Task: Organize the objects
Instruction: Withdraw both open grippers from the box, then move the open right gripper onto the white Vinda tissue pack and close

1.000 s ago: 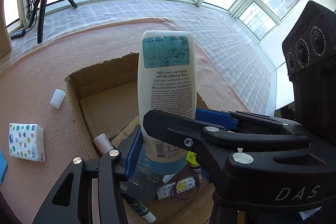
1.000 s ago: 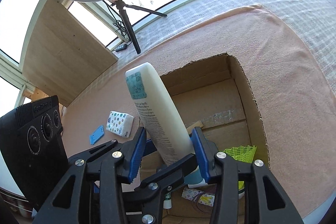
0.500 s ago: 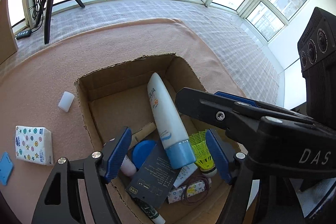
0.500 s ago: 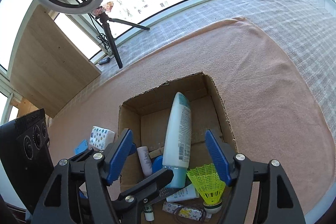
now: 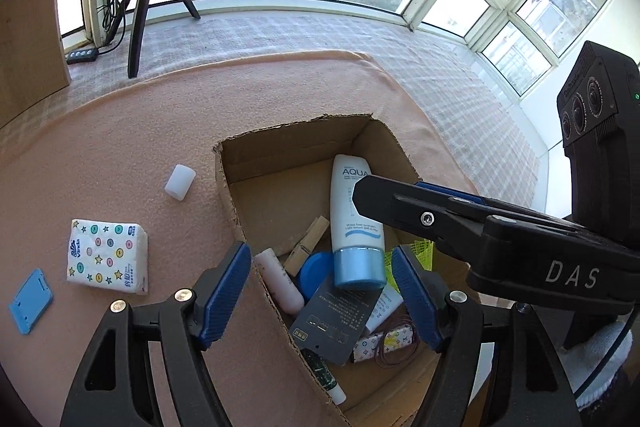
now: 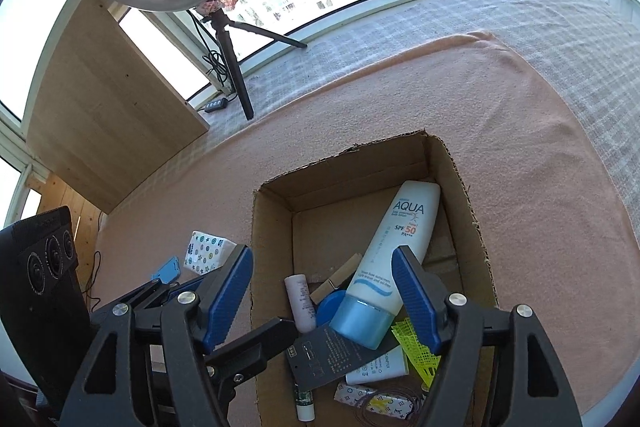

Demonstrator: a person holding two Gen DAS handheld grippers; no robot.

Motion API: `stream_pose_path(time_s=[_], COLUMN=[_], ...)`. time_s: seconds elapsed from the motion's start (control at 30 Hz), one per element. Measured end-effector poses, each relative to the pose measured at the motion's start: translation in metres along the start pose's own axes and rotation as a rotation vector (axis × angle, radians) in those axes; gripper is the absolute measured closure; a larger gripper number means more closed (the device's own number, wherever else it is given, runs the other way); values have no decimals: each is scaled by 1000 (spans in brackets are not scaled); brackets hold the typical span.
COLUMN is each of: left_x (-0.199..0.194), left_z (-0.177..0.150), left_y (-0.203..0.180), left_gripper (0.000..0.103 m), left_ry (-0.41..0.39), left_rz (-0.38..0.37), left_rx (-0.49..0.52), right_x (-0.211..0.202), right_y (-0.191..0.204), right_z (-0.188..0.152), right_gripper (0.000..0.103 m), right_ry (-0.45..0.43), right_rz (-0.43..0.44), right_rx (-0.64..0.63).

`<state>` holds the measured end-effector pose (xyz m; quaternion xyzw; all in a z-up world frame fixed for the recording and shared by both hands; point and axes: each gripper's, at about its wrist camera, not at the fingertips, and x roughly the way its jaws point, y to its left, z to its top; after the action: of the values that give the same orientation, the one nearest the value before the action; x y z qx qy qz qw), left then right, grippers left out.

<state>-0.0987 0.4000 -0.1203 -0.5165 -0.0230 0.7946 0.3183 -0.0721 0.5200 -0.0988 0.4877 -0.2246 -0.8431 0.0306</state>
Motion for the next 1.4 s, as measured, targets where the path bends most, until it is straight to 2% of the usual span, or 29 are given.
stream_pose_path(time_s=[0.23,0.43,0.63,0.8,0.93,1.03,1.17,1.3,1.4], left_x=[-32,-62,-87,-102,-113,-119,-124,-127,-130], left_z=[-21,-50,-82,-100,-111,-118,-124,-129,-131], left_y=[43,89,130,153,165,172,181,187,191], left_gripper=[27,27,27,27,27,27,27,27,27], left_ry=[-17,-18,-21,-29,-40,-44,-42,-41,-44], left_rz=[48,117,166,179,186,191,195,196,196], left_rx=[-67,-122,-202,-257,-287,-302,-317,-324,-328], right_x=[9,19,48,88,115,132,154,175,181], right_y=[24,55,101,135,155,159,166,173,171], right_z=[-2,0,2,1,1,6,9,7,2], right_gripper=[35,35,35,35,35,35,35,35,35], right_ry=[22,44,121,206,234,256,273,319,355], right_rz=[25,66,114,162,145,142,95,52,52], right_rx=[-42,-103,-202,-222,-249,-229,-230,-236,-207])
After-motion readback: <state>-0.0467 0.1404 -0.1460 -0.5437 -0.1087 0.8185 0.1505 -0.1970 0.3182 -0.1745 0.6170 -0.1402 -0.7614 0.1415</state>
